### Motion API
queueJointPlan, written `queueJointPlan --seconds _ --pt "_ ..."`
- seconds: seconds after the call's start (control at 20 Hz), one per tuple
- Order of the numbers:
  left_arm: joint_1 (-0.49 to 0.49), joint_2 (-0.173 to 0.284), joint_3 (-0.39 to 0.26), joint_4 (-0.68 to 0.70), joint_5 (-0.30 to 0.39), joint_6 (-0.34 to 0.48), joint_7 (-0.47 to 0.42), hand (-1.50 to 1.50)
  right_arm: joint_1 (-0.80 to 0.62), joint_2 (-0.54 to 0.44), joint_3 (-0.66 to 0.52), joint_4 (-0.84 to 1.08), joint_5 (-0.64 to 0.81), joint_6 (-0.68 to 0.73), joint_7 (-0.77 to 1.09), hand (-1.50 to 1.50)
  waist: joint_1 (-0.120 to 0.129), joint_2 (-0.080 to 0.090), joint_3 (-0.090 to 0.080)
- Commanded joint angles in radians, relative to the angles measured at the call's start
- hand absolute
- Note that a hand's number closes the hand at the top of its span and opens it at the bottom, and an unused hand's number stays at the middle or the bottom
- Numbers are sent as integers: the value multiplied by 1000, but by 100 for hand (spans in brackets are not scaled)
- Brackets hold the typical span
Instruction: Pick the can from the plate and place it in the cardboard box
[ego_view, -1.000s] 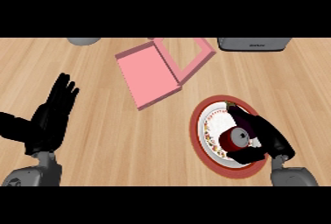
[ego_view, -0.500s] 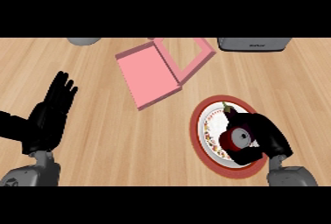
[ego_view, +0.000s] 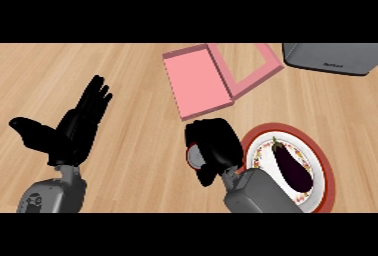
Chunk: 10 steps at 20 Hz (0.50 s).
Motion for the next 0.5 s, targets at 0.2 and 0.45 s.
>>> queueJointPlan --seconds 0.2,0.45 --pt "-63 -33 -43 36 -5 -8 4 0 -313 17 208 107 2 -78 189 150 63 11 1" --pt "-69 -25 -51 51 -9 -22 5 0 -450 17 262 115 -67 -137 311 150 90 5 1"
